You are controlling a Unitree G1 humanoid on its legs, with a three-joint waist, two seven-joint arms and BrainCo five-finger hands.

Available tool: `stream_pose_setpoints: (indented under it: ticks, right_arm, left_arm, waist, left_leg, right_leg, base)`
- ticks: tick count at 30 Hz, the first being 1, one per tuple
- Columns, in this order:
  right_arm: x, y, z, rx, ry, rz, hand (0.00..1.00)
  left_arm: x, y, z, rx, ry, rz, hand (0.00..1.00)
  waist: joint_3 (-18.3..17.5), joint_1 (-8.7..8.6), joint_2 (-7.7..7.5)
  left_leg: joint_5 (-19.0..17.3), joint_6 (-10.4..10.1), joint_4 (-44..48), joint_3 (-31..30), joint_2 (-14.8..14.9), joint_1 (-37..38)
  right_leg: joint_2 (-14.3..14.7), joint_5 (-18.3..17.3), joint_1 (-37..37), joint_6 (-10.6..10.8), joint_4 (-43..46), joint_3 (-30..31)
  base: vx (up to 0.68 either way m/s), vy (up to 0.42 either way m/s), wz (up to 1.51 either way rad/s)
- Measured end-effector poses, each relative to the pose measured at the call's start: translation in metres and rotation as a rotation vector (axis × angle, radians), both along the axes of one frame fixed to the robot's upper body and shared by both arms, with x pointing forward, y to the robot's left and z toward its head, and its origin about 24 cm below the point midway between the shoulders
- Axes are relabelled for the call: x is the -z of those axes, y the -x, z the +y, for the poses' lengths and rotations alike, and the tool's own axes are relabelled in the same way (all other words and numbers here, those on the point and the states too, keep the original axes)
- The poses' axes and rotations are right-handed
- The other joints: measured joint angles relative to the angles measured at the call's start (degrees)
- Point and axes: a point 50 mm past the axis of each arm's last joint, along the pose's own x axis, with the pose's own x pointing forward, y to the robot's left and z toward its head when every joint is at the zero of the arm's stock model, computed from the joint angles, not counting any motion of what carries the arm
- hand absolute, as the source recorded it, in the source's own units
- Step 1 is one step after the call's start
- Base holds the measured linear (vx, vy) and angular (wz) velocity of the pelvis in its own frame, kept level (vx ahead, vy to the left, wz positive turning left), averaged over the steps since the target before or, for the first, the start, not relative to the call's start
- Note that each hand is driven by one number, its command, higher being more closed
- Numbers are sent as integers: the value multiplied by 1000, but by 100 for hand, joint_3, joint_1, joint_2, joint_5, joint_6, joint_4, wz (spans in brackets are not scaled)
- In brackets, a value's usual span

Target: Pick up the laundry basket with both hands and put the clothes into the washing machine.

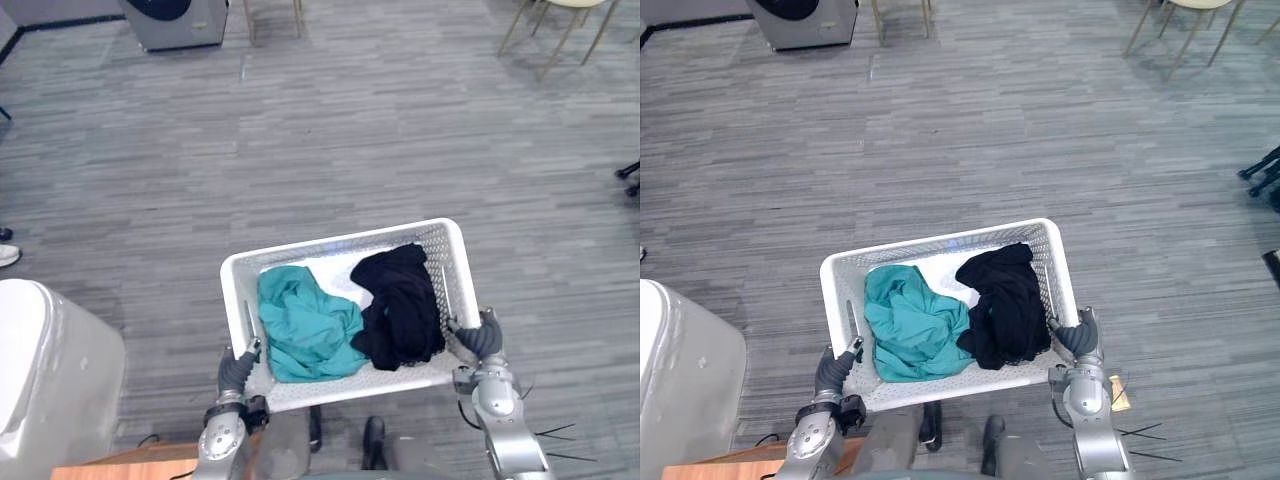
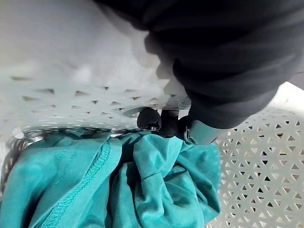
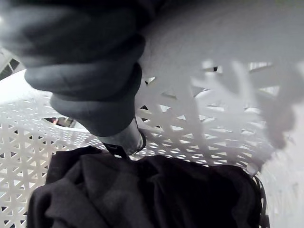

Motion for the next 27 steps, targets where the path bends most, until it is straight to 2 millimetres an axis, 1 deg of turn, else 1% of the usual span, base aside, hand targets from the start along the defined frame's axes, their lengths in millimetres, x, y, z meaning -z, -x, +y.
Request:
stream_pose_setpoints:
  ticks: [1, 2, 3, 4, 5, 6, 7, 8, 9, 10, 11, 12, 13, 14, 15, 16, 17, 18, 19, 20, 21, 22, 23, 24, 25, 26, 27]
  right_arm:
    - [1, 0, 0, -1, 5, 7, 100]
    - [5, 1, 1, 2, -2, 23, 100]
    - [9, 2, 1, 6, -8, 38, 100]
    - [10, 2, 3, 6, -17, 41, 100]
    - [10, 2, 5, 6, -26, 37, 100]
    - [8, 0, 6, 4, -26, 28, 100]
    - [7, -2, 6, 1, -25, 23, 100]
    - [5, -4, 5, -9, -21, 17, 100]
    - [4, -5, 2, -14, -12, 16, 100]
    - [4, -5, 0, -10, -10, 19, 100]
    - [5, -3, 0, 0, -17, 21, 100]
    - [5, -3, -2, 3, -11, 24, 100]
    - [5, -2, -8, 15, 5, 25, 100]
    - [1, -6, -18, 37, 26, 18, 100]
    - [0, -7, -24, 55, 31, 16, 100]
    - [1, -4, -29, 69, 41, 23, 100]
    - [3, 2, -33, 72, 48, 35, 100]
    - [0, 3, -35, 77, 46, 22, 100]
    - [-6, 2, -34, 78, 42, -4, 100]
    - [-7, 1, -33, 77, 35, -13, 100]
    - [-9, 4, -32, 83, 29, -23, 100]
    - [-11, 7, -30, 93, 24, -35, 100]
    - [-12, 7, -30, 93, 22, -42, 100]
    - [-13, 6, -29, 91, 15, -51, 100]
    - [-14, 5, -29, 92, 12, -53, 100]
    - [-13, 5, -29, 94, 7, -53, 100]
    - [-13, 3, -29, 93, 6, -52, 100]
  left_arm:
    - [1, 1, 0, 1, 0, 5, 100]
    - [1, 1, 1, 10, -11, 8, 100]
    - [-1, 1, 5, 18, -28, 11, 100]
    - [-1, 1, 6, 20, -37, 12, 100]
    - [-2, -1, 8, 21, -46, 7, 100]
    - [-5, -2, 9, 19, -51, -7, 100]
    - [-6, -3, 9, 19, -53, -12, 100]
    - [-7, -4, 9, 20, -54, -16, 100]
    - [-8, -8, 7, 27, -52, -25, 100]
    - [-10, -12, 6, 37, -58, -35, 100]
    - [-11, -15, 6, 51, -73, -40, 100]
    - [-9, -17, 5, 60, -79, -34, 100]
    - [-6, -21, -2, 73, -70, -26, 100]
    - [-7, -31, -13, 81, -46, -38, 100]
    - [-9, -37, -18, 96, -47, -47, 100]
    - [-8, -38, -23, 112, -45, -41, 100]
    - [-6, -35, -28, 129, -38, -35, 100]
    - [-5, -32, -30, 134, -35, -39, 100]
    - [-9, -33, -30, 130, -32, -59, 100]
    - [-11, -34, -28, 125, -34, -69, 100]
    - [-13, -33, -27, 127, -38, -78, 100]
    - [-15, -32, -25, 131, -40, -83, 100]
    - [-15, -31, -25, 127, -38, -87, 100]
    - [-17, -28, -24, 123, -38, -96, 100]
    - [-18, -29, -24, 124, -39, -100, 100]
    - [-18, -29, -24, 128, -41, -104, 100]
    - [-18, -28, -23, 128, -42, -103, 100]
  waist:
    - [6, -7, -27]
    - [9, -23, -80]
    - [14, -95, -80]
    - [13, -138, -81]
    - [2, -208, -53]
    - [-2, -284, -14]
    - [13, -316, 17]
    - [51, -337, 174]
    - [63, -390, 249]
    - [87, -475, 295]
    - [43, -560, 163]
    - [14, -641, 122]
    - [-2, -656, 329]
    - [39, -608, 564]
    - [61, -620, 577]
    - [78, -672, 585]
    - [98, -695, 539]
    - [110, -657, 599]
    - [78, -607, 803]
    - [99, -575, 771]
    - [133, -458, 724]
    - [152, -346, 694]
    - [162, -321, 676]
    - [178, -248, 641]
    - [191, -216, 618]
    - [206, -156, 553]
    - [207, -124, 536]
  left_leg:
    - [-125, 28, 61, -8, -76, 127]
    - [-345, 113, 104, -14, -205, 443]
    - [-490, 160, 7, -85, -238, 808]
    - [-538, 191, -98, -149, -257, 986]
    - [-592, 193, -365, -262, -250, 1302]
    - [-619, 155, -693, -351, -185, 1579]
    - [-629, 139, -849, -386, -141, 1714]
    - [-624, 130, -1226, -396, -7, 2030]
    - [-613, 111, -1495, -421, 165, 2284]
    - [-562, 21, -1672, -532, 257, 2460]
    - [-490, -110, -1881, -710, 212, 2722]
    - [-487, -174, -1984, -854, 164, 2939]
    - [-421, -295, -2009, -987, 339, 3119]
    - [-69, -594, -1671, -1138, 501, 3028]
    - [387, -783, -1239, -1343, 465, 2959]
    - [1061, -1044, -741, -1450, 422, 2926]
    - [2158, -1589, 269, -1297, 467, 2723]
    - [2297, -1789, 1483, -1152, 635, 2228]
    - [1849, -1396, 3157, -806, 1043, 1316]
    - [1621, -1137, 3642, -596, 1188, 961]
    - [1188, -750, 4002, -264, 1354, 403]
    - [814, -585, 3818, -29, 1341, -74]
    - [652, -517, 3593, 76, 1323, -286]
    - [463, -426, 2880, 193, 1216, -682]
    - [457, -416, 2371, 193, 1103, -839]
    - [549, -534, 1105, 91, 812, -1067]
    - [961, -874, -487, -149, 581, -1123]
  right_leg:
    - [-123, 59, -167, 87, 622, 34]
    - [-332, 516, -511, 103, 1739, 67]
    - [-485, 930, -764, -126, 2530, 75]
    - [-533, 804, -856, -260, 2741, 25]
    - [-595, 509, -1082, -449, 2822, -110]
    - [-621, 290, -1361, -453, 2527, -296]
    - [-620, 214, -1504, -421, 2281, -407]
    - [-475, 228, -1832, -382, 1450, -545]
    - [-248, 416, -1958, -222, 481, -581]
    - [-80, 834, -1974, -11, -772, -575]
    - [-35, 1647, -1913, 132, -2509, -491]
    - [30, 2495, -1883, -95, -2979, -363]
    - [147, 3262, -1781, -392, -2898, -312]
    - [278, 2941, -1942, -599, -2218, -338]
    - [162, 2747, -2071, -679, -1500, -385]
    - [63, 2288, -1899, -712, -1000, -523]
    - [-28, 1763, -1298, -642, -991, -600]
    - [36, 1451, -869, -638, -1209, -624]
    - [182, 1276, -459, -689, -1334, -717]
    - [213, 1152, -268, -683, -1376, -744]
    - [237, 937, 175, -680, -1536, -748]
    - [220, 734, 673, -592, -1842, -757]
    - [211, 685, 896, -517, -2003, -762]
    - [129, 592, 1261, -369, -2260, -800]
    - [60, 551, 1434, -301, -2370, -815]
    - [-105, 437, 1745, -109, -2592, -832]
    - [-194, 344, 2074, 64, -2879, -831]
  base:
    - [476, 148, 15]
    - [615, 122, 25]
    - [539, 56, 28]
    - [543, 28, 34]
    - [556, -19, 34]
    - [565, -33, 32]
    - [713, -57, 11]
    - [507, -60, 4]
    - [657, -91, 16]
    - [696, -140, 44]
    - [716, -174, 52]
    - [776, -228, 41]
    - [797, -207, 3]
    - [915, -211, -5]
    - [731, -145, 10]
    - [716, -185, 41]
    - [761, -167, 37]
    - [864, -145, 15]
    - [683, -53, 0]
    - [600, -12, 3]
    - [592, 26, 14]
    - [707, 67, 14]
    - [700, 131, 11]
    - [584, 146, 5]
    - [606, 202, 8]
    - [638, 252, 9]
    - [651, 277, 3]
